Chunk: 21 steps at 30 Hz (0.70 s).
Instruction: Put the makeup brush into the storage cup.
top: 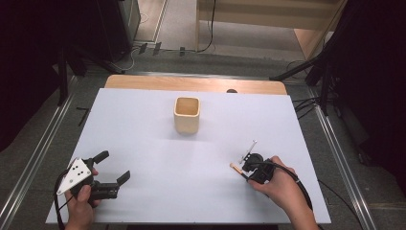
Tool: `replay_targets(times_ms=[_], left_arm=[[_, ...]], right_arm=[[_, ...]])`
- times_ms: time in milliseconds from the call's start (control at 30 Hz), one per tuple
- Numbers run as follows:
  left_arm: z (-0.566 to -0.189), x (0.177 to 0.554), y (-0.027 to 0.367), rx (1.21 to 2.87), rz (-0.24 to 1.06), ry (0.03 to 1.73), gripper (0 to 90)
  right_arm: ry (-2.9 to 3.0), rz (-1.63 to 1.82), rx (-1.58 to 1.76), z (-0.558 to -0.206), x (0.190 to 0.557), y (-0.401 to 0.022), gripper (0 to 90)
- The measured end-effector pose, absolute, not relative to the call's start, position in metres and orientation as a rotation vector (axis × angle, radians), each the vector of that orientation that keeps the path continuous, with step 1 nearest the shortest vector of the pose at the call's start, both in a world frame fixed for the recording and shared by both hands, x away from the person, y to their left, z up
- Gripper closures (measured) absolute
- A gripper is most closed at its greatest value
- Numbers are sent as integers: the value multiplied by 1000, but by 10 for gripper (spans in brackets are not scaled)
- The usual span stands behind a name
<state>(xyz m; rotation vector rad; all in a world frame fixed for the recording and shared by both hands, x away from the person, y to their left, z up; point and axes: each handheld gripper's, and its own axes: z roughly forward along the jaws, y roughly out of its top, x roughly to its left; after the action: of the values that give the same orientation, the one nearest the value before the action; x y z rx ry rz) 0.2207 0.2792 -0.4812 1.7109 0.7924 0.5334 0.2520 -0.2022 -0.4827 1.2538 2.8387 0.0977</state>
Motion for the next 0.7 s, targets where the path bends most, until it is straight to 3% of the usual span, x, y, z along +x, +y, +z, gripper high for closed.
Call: replay_targets(times_ms=[300, 700], left_arm=[[-480, 220, 277, 1700, 520, 793, 0], [-472, 223, 266, 1683, 521, 790, 0]], right_arm=[[2833, 123, 1282, -482, 251, -204, 845], [2696, 511, 1298, -449, 247, -217, 846]])
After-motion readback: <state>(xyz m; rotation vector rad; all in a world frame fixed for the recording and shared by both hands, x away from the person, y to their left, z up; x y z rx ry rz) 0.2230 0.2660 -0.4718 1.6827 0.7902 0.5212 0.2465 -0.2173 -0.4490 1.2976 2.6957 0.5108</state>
